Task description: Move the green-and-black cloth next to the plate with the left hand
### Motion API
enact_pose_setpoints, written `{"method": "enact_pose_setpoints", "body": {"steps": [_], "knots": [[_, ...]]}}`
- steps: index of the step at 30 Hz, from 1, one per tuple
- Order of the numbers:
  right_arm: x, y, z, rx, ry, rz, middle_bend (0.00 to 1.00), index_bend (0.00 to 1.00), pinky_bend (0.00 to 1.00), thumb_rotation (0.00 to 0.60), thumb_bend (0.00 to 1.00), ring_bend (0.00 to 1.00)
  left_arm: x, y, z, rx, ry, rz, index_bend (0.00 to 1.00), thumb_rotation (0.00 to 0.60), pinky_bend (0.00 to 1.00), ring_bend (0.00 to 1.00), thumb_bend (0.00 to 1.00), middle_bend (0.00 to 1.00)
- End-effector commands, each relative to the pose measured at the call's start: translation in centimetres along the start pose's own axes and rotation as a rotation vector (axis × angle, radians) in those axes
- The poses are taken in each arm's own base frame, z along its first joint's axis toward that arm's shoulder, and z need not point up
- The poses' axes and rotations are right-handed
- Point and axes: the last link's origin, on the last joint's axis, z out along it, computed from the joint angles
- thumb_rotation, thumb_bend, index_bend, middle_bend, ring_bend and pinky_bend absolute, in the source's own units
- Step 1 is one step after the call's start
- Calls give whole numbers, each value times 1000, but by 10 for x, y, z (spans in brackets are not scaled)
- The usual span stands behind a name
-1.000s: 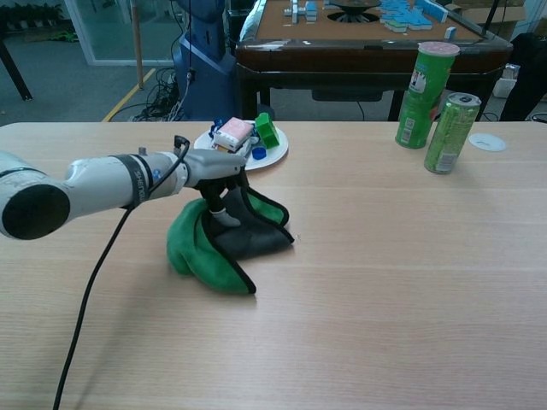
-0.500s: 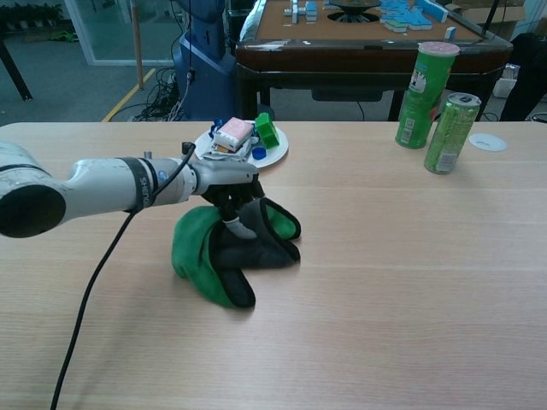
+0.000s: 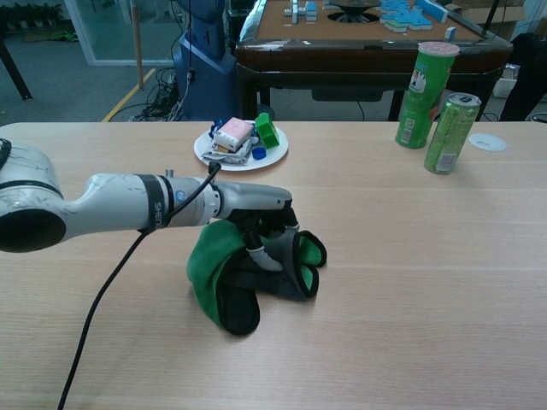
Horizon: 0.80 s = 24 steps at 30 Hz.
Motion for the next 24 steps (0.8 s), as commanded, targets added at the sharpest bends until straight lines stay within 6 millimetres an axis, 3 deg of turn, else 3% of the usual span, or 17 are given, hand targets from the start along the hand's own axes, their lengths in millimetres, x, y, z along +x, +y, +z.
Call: {"method": "enact_pose_setpoints", "body": {"steps": [1, 16, 20, 24], "knots": [[0, 0, 0, -2, 1, 0, 223, 228, 217, 600, 168, 169, -1, -5, 0, 7, -6, 29, 623, 600, 917, 720, 234, 705], [-1, -2, 1, 9, 3, 3, 223, 228, 217, 600, 167, 169, 15, -62, -16, 183, 33, 116, 625, 600, 917, 723, 234, 705], [0, -1, 0, 6, 4, 0, 223, 228, 217, 600, 168, 169, 19, -68, -14, 223, 81, 69, 623, 600, 917, 721, 234, 704], [1, -1, 0, 5, 6, -1, 223, 228, 217, 600, 168, 169, 19, -60, -8, 217, 95, 21, 622, 600, 916, 720, 234, 704]]}}
